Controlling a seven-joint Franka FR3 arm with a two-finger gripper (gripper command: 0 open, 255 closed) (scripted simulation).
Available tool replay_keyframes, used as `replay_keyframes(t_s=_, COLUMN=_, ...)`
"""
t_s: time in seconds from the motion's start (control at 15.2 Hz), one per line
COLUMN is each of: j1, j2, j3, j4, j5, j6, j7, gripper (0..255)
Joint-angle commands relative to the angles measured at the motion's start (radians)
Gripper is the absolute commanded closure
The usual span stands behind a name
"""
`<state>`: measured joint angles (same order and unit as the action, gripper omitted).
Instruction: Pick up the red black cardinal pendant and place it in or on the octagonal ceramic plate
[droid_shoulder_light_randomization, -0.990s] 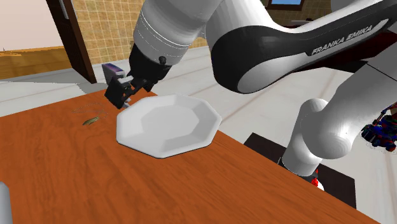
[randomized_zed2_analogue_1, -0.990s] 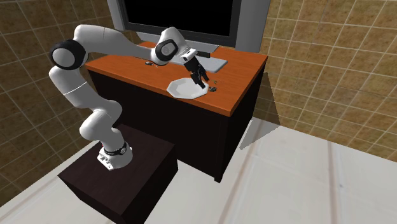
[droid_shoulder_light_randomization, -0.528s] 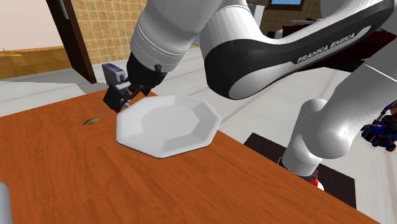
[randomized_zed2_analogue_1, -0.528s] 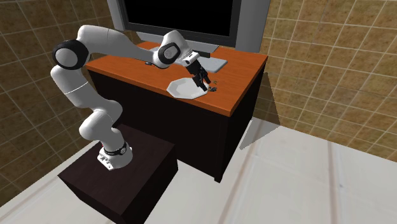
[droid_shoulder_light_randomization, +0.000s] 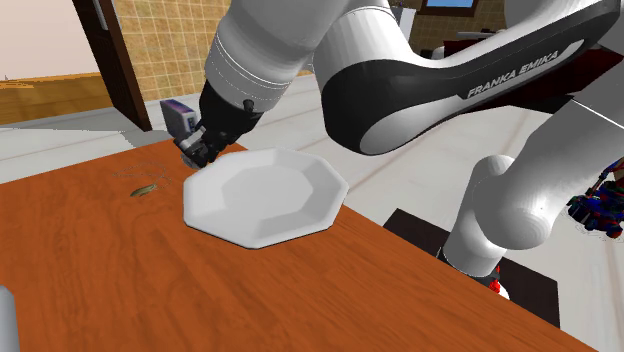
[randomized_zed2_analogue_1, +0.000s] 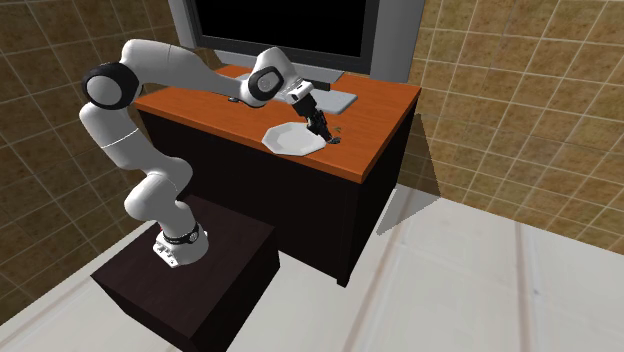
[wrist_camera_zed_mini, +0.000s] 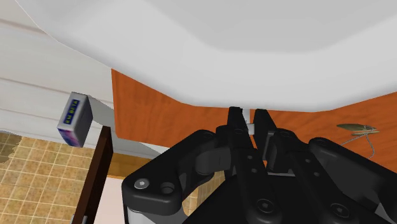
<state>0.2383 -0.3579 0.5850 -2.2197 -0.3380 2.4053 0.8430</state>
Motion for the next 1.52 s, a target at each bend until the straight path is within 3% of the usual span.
replay_keyframes(t_s=0.0, j1=0.001, j2=0.001, j3=0.001, j4=-0.001, j5=0.001, j6=0.000, j7=0.000, gripper=255)
replay_keyframes(t_s=0.26, j1=0.000, j2=0.003, j3=0.002, j4=-0.002, j5=-0.001, j6=0.002, j7=0.002, gripper=255)
replay_keyframes(t_s=1.32, j1=0.019, j2=-0.006, j3=-0.032, j4=0.193, j5=0.058, j6=-0.190, j7=-0.100, gripper=255)
replay_keyframes(t_s=1.45, j1=0.034, j2=-0.043, j3=-0.039, j4=0.170, j5=0.078, j6=-0.201, j7=-0.105, gripper=255)
